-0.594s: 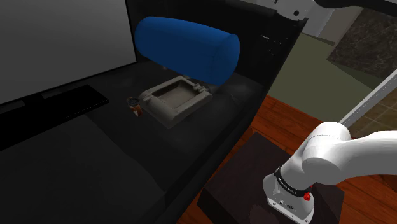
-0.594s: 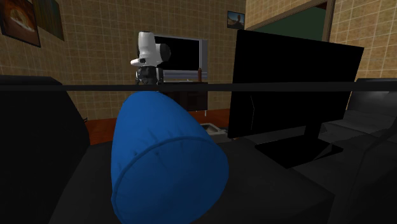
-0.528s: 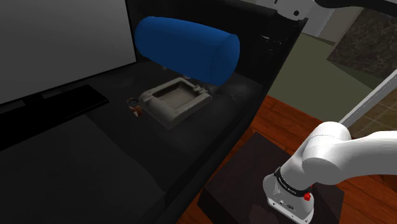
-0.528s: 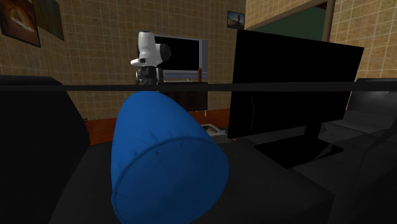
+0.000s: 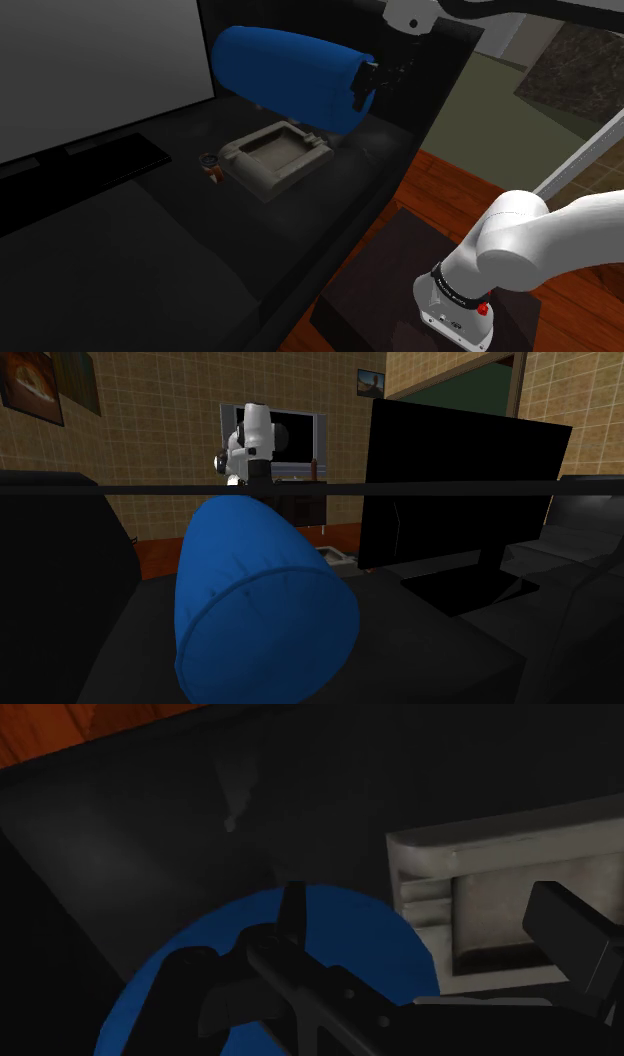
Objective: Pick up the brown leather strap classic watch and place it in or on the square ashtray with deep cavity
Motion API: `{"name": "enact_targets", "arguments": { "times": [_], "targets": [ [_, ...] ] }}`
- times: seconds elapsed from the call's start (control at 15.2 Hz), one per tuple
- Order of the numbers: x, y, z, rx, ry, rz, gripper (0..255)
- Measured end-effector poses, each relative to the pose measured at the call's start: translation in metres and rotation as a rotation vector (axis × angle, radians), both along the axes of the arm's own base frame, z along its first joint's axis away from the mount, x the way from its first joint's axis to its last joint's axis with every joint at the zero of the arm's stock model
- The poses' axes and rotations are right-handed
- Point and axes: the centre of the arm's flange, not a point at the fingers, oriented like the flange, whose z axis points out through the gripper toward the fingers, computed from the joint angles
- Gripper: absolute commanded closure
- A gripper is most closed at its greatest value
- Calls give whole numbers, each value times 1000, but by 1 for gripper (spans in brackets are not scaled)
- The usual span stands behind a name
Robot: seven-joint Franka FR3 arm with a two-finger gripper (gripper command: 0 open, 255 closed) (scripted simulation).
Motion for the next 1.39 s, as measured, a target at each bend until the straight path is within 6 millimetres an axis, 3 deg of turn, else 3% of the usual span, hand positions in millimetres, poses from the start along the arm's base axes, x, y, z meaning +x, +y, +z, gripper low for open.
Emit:
{"name": "enact_targets", "arguments": {
  "times": [0.66, 1.39],
  "targets": [
    [75, 111, -22, -30, 42, 19, 0],
    [152, 242, -62, -61, 88, 41, 0]
  ]
}}
